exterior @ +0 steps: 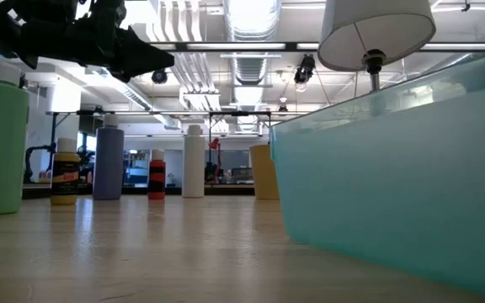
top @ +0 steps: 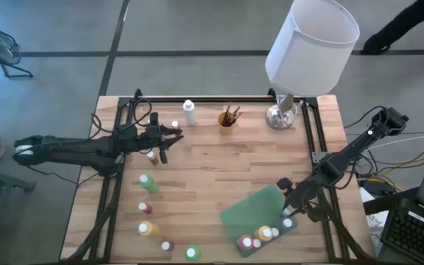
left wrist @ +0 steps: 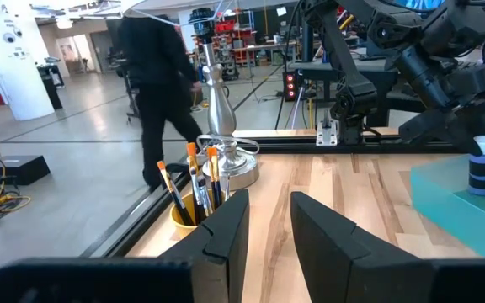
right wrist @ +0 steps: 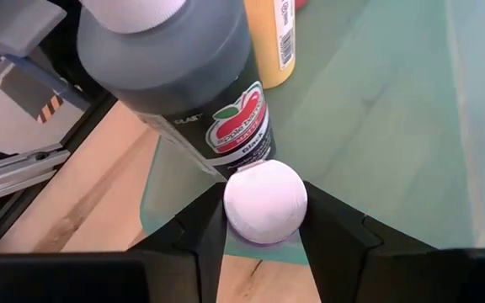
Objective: Pick & Place Paint Supplies
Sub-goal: Put the purple paint bottle into the green bin
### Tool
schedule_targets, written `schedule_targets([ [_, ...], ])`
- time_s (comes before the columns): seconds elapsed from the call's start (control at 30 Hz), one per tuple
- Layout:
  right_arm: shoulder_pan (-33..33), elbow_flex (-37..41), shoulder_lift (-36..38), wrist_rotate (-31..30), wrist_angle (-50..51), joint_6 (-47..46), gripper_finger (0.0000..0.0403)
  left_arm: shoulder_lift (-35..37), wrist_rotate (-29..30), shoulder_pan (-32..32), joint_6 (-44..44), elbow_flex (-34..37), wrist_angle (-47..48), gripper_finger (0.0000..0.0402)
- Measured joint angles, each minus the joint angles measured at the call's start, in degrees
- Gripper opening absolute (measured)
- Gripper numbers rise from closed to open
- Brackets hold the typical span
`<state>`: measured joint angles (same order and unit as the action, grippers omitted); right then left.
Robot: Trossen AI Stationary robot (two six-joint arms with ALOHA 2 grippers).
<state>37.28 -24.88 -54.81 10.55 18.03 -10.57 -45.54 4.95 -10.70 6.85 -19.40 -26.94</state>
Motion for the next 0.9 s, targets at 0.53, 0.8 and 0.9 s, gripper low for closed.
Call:
schedule_targets([
  [0.53,0.0,0.3,-0.1,0.7,0.4,-1.6,0.0206,0.0,0.0,-0.1,0.0,0.0,0.0,0.0097],
  [0.8,0.0,0.2,-0.1,1.8,0.4,-3.0,0.0217,0.0,0.0,-0.1,0.0,0.0,0.0,0.0097],
  [0.9,0.0,0.0,0.0,2.9,1.1,-3.1,0.0220,0.0,0.0,0.0,0.0,0.0,0.0,0.0097],
])
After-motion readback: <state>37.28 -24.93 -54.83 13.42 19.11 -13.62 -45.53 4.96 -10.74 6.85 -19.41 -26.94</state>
